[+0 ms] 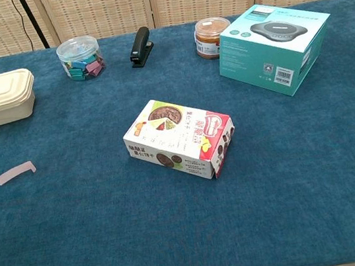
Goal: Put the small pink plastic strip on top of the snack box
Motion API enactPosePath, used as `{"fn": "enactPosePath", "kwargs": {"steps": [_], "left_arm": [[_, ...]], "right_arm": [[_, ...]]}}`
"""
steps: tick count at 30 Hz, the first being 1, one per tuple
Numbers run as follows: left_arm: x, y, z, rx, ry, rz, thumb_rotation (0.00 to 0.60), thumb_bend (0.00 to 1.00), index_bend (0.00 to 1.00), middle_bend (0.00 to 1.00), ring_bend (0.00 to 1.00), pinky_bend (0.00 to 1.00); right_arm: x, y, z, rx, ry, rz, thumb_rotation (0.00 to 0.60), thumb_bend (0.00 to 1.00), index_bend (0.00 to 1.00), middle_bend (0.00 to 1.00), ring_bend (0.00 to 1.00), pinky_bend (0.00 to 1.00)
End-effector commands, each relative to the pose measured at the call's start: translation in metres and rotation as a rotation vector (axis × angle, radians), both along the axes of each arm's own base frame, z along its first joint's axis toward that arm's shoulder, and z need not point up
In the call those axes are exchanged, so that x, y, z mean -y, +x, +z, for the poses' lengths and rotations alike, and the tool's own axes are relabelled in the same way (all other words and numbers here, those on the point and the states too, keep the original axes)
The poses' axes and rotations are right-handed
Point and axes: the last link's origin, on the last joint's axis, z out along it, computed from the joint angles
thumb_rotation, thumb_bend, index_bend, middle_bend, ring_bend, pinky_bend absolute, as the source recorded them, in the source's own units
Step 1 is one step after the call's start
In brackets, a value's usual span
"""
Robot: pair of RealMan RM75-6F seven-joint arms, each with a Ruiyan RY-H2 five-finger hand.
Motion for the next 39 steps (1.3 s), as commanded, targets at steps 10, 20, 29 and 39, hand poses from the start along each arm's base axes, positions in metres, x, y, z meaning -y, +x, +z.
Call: {"fn": "enactPosePath", "kwargs": {"steps": [10, 20, 29, 39], "left_arm": [[-0.031, 0.005, -0.009, 0.070, 0.044, -0.003, 0.600, 0.03, 0.12, 0.00, 0.00, 0.00], [-0.086, 0.040, -0.045, 0.060, -0.031, -0.014, 0.600, 0.32, 0.34, 0.00, 0.00, 0.00], [-0.100, 0.050, -0.089, 0.112, -0.095, 0.035, 0.600, 0.32, 0.39, 0.00, 0.00, 0.00], [-0.113, 0.059, -0.114, 0.098, -0.100, 0.060, 0.600, 0.34, 0.46, 0.00, 0.00, 0.00]], "right_arm": [[0.001, 0.000, 0.002, 0.017, 0.010, -0.011, 0.600, 0.00, 0.00, 0.00, 0.00, 0.00], [0.000, -0.002, 0.007, 0.041, 0.018, -0.010, 0.600, 0.00, 0.00, 0.00, 0.00, 0.00], [0.001, -0.005, 0.010, 0.061, 0.025, -0.011, 0.600, 0.00, 0.00, 0.00, 0.00, 0.00], [0.001, -0.005, 0.011, 0.068, 0.036, -0.013, 0.600, 0.00, 0.00, 0.00, 0.00, 0.00]]}}
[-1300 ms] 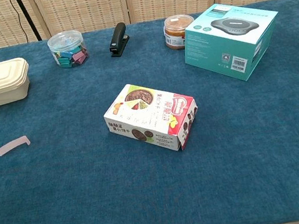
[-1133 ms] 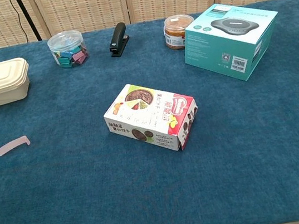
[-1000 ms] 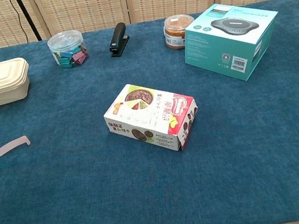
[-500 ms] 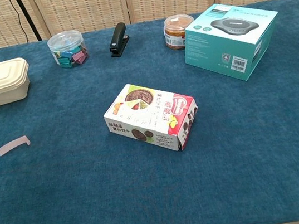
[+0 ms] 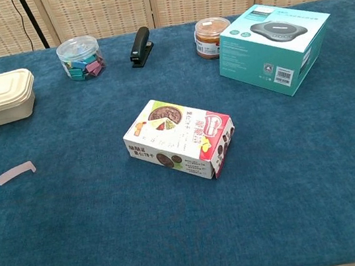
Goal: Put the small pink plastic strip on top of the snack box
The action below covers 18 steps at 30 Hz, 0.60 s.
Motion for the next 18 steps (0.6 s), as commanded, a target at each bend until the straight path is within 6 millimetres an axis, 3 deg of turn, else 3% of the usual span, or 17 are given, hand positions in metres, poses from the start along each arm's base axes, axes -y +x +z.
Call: {"fn": "enactPosePath", "kwargs": {"steps": [1, 18], "left_arm": [[-0.003, 0.001, -0.006, -0.009, 0.000, 0.005, 0.600, 0.34, 0.47, 0.00, 0.00, 0.00], [-0.013, 0.003, -0.032, -0.013, -0.016, 0.040, 0.600, 0.35, 0.49, 0.00, 0.00, 0.00]], "right_arm": [[0.000, 0.000, 0.000, 0.001, 0.000, -0.001, 0.600, 0.00, 0.00, 0.00, 0.00, 0.00], [0.002, -0.003, 0.003, 0.015, 0.002, -0.011, 0.600, 0.00, 0.00, 0.00, 0.00, 0.00]]}}
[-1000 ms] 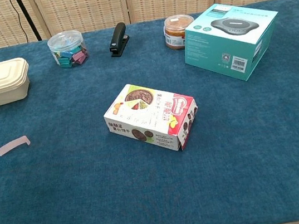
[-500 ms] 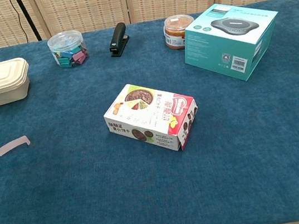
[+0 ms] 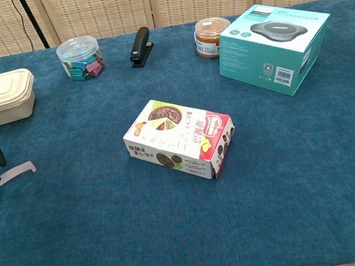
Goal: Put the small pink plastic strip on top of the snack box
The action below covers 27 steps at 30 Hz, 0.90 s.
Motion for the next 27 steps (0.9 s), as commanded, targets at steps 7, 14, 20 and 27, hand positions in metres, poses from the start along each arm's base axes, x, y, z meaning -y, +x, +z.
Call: {"fn": "enactPosePath", "kwargs": {"steps": [7, 14, 20, 27], "left_arm": [[-0.003, -0.002, -0.007, -0.008, -0.004, 0.013, 0.600, 0.38, 0.51, 0.00, 0.00, 0.00], [-0.005, -0.002, -0.012, -0.015, -0.011, 0.019, 0.600, 0.40, 0.52, 0.00, 0.00, 0.00], [-0.006, -0.003, -0.014, -0.014, -0.012, 0.021, 0.600, 0.40, 0.53, 0.00, 0.00, 0.00], [-0.007, -0.002, -0.015, -0.023, -0.007, 0.015, 0.600, 0.41, 0.56, 0.00, 0.00, 0.00]], "right_arm": [[0.001, 0.000, 0.000, 0.001, 0.004, -0.001, 0.600, 0.00, 0.00, 0.00, 0.00, 0.00], [0.001, -0.001, -0.001, -0.001, 0.005, -0.004, 0.600, 0.00, 0.00, 0.00, 0.00, 0.00], [0.001, -0.001, -0.001, -0.003, 0.009, -0.004, 0.600, 0.00, 0.00, 0.00, 0.00, 0.00], [0.002, -0.001, -0.002, -0.003, 0.010, -0.006, 0.600, 0.00, 0.00, 0.00, 0.00, 0.00]]}}
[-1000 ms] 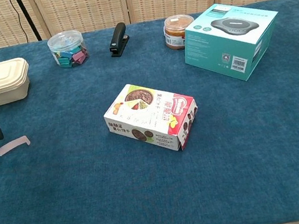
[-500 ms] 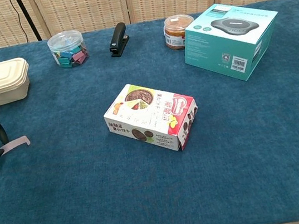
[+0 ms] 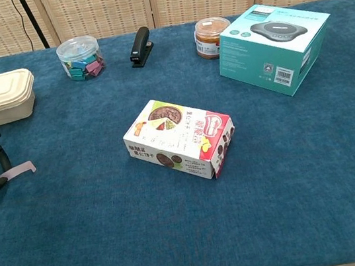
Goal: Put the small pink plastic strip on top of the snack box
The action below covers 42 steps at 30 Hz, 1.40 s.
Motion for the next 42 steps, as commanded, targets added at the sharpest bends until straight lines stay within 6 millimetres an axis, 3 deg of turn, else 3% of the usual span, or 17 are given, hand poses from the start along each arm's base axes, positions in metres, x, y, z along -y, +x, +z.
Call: {"fn": "enactPosePath", "kwargs": {"steps": [1, 24, 31, 37, 39, 42], "left_arm": [[0.000, 0.000, 0.000, -0.005, -0.001, 0.001, 0.600, 0.41, 0.56, 0.00, 0.00, 0.00], [-0.002, 0.000, 0.001, -0.011, 0.001, 0.003, 0.600, 0.43, 0.60, 0.00, 0.00, 0.00], [-0.004, 0.007, 0.010, -0.018, 0.016, -0.026, 0.600, 0.43, 0.60, 0.00, 0.00, 0.00], [-0.020, 0.037, 0.034, -0.085, 0.049, -0.137, 0.600, 0.43, 0.60, 0.00, 0.00, 0.00], [-0.028, 0.056, 0.043, -0.141, 0.063, -0.208, 0.600, 0.43, 0.60, 0.00, 0.00, 0.00], [-0.034, 0.074, 0.046, -0.210, 0.054, -0.275, 0.600, 0.43, 0.60, 0.00, 0.00, 0.00]], "right_arm": [[0.000, 0.000, 0.000, 0.000, 0.000, -0.001, 0.600, 0.00, 0.00, 0.00, 0.00, 0.00], [0.000, 0.000, 0.000, -0.002, 0.002, -0.001, 0.600, 0.00, 0.00, 0.00, 0.00, 0.00], [0.000, 0.000, 0.000, -0.002, 0.002, -0.001, 0.600, 0.00, 0.00, 0.00, 0.00, 0.00], [0.000, 0.000, 0.000, -0.002, 0.005, 0.000, 0.600, 0.00, 0.00, 0.00, 0.00, 0.00], [0.000, 0.000, 0.001, -0.001, 0.001, -0.001, 0.600, 0.00, 0.00, 0.00, 0.00, 0.00], [0.000, -0.001, 0.002, 0.001, -0.003, -0.004, 0.600, 0.00, 0.00, 0.00, 0.00, 0.00]]}}
